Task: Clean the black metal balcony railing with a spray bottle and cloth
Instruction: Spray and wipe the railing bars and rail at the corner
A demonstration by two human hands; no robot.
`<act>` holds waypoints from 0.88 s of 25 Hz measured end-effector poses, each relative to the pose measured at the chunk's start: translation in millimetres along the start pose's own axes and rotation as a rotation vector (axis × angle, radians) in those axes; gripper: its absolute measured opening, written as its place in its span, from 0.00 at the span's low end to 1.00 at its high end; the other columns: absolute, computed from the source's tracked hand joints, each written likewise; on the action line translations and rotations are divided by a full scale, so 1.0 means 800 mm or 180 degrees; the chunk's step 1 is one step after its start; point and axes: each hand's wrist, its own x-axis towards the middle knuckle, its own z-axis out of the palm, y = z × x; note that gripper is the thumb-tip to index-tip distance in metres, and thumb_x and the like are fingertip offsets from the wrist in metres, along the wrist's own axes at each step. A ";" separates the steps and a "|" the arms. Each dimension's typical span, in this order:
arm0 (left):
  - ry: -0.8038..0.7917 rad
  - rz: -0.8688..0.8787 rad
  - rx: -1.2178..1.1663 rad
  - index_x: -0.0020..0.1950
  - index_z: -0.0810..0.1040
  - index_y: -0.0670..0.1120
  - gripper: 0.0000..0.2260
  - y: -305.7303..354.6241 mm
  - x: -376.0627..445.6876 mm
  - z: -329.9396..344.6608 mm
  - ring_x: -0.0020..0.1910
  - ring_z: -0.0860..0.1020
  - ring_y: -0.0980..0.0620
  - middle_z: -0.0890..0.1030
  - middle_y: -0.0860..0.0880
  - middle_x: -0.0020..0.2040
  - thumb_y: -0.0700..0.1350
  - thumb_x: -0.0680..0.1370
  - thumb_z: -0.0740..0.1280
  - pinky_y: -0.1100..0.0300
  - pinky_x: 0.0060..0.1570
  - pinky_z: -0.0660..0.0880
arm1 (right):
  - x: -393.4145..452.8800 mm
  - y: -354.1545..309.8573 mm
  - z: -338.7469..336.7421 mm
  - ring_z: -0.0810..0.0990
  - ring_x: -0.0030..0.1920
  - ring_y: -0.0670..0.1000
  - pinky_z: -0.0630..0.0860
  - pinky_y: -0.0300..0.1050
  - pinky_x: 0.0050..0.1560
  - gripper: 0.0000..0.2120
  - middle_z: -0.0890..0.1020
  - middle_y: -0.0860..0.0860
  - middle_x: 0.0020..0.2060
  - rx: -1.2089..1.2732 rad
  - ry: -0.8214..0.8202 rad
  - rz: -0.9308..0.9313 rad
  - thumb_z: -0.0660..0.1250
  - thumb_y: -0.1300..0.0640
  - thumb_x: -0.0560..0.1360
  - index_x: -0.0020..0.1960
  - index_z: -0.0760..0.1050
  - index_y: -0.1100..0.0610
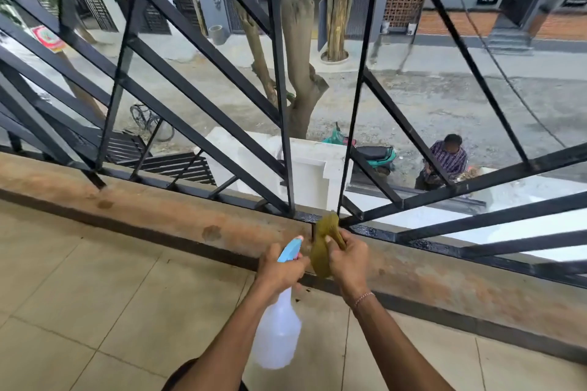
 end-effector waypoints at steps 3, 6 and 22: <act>0.0042 -0.0049 -0.0069 0.51 0.71 0.52 0.10 0.003 0.004 0.002 0.41 0.76 0.52 0.77 0.46 0.46 0.47 0.76 0.72 0.60 0.33 0.74 | 0.012 -0.020 0.018 0.80 0.43 0.57 0.66 0.36 0.41 0.24 0.85 0.60 0.49 -0.1101 0.0106 -0.0767 0.59 0.67 0.80 0.74 0.71 0.54; 0.0142 -0.0052 -0.0146 0.54 0.76 0.48 0.10 -0.001 0.009 -0.002 0.40 0.77 0.53 0.78 0.46 0.46 0.47 0.76 0.73 0.63 0.30 0.73 | 0.053 -0.016 0.050 0.75 0.61 0.62 0.71 0.51 0.60 0.39 0.71 0.67 0.69 -0.1722 -0.0429 -0.1079 0.56 0.77 0.73 0.81 0.51 0.59; 0.0151 0.0355 -0.0151 0.46 0.77 0.48 0.05 0.003 0.008 -0.008 0.36 0.78 0.54 0.77 0.49 0.39 0.42 0.78 0.73 0.67 0.27 0.74 | 0.079 0.035 0.097 0.41 0.79 0.69 0.41 0.60 0.78 0.29 0.43 0.70 0.78 -0.3891 -0.1242 -0.1044 0.47 0.58 0.86 0.78 0.35 0.70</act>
